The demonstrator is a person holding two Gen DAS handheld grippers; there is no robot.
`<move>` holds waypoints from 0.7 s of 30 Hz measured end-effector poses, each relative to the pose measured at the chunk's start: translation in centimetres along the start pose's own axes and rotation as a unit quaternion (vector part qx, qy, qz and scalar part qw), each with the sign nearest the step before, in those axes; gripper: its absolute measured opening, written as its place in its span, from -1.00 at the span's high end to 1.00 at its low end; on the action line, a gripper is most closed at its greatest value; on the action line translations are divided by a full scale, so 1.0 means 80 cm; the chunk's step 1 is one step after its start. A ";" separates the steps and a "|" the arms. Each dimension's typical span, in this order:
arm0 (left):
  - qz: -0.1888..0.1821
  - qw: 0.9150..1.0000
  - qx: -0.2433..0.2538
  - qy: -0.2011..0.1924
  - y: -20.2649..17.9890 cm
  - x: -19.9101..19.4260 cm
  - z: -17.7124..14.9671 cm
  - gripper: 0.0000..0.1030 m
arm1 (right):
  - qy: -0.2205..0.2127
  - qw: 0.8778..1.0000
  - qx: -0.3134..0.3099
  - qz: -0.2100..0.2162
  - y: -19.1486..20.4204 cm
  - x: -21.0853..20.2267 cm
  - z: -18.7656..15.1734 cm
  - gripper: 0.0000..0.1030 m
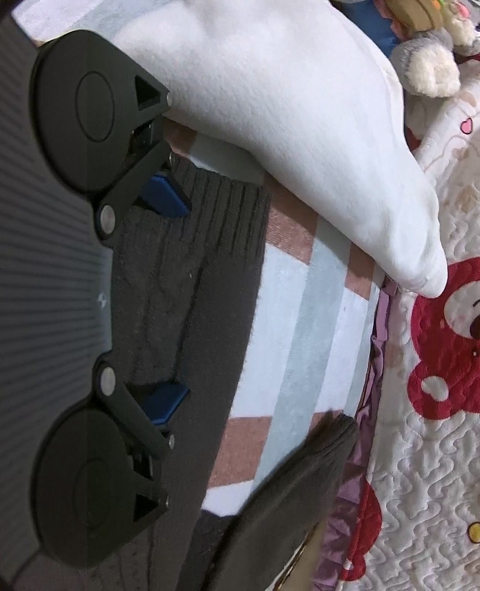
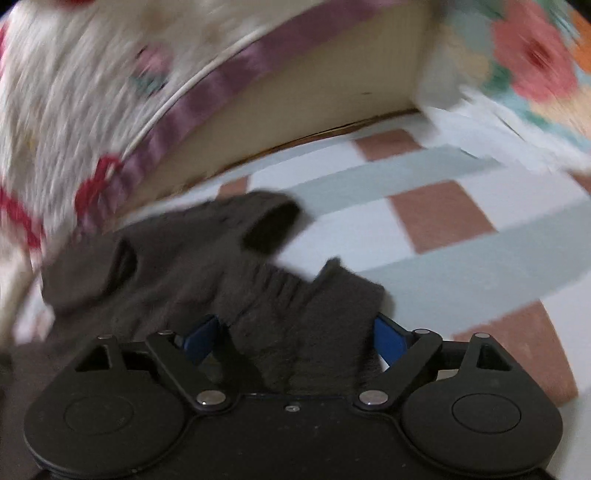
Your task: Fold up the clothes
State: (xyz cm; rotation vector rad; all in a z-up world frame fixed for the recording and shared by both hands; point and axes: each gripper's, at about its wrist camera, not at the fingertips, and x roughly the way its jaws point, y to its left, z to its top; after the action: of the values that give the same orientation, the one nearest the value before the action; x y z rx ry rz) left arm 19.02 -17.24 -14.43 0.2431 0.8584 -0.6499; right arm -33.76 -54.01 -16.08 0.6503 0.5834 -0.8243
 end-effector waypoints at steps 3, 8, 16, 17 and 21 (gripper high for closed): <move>0.015 1.000 0.017 -0.006 -0.011 0.003 -0.003 -0.98 | -0.003 0.998 -0.051 -0.036 0.021 -0.001 -0.001 0.63; 0.034 0.999 0.016 -0.025 -0.019 0.007 -0.007 -1.00 | -0.008 0.986 -0.136 -0.096 0.057 -0.004 -0.003 0.70; 0.032 0.998 0.020 -0.057 -0.041 0.011 -0.008 -0.12 | -0.018 0.957 -0.231 -0.172 0.093 -0.007 0.002 0.71; 0.020 0.997 0.034 -0.059 -0.047 0.007 -0.006 0.21 | -0.020 0.958 -0.228 -0.175 0.089 -0.007 0.006 0.71; -0.001 0.996 0.057 -0.069 -0.068 -0.003 0.000 0.93 | -0.030 0.958 -0.215 -0.186 0.074 -0.006 0.022 0.73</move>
State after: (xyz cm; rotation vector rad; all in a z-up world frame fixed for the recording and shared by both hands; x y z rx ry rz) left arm 15.51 -21.41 -13.91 0.2966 0.6908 -0.7109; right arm -28.87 -52.04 -12.85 0.1144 0.8149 -1.0224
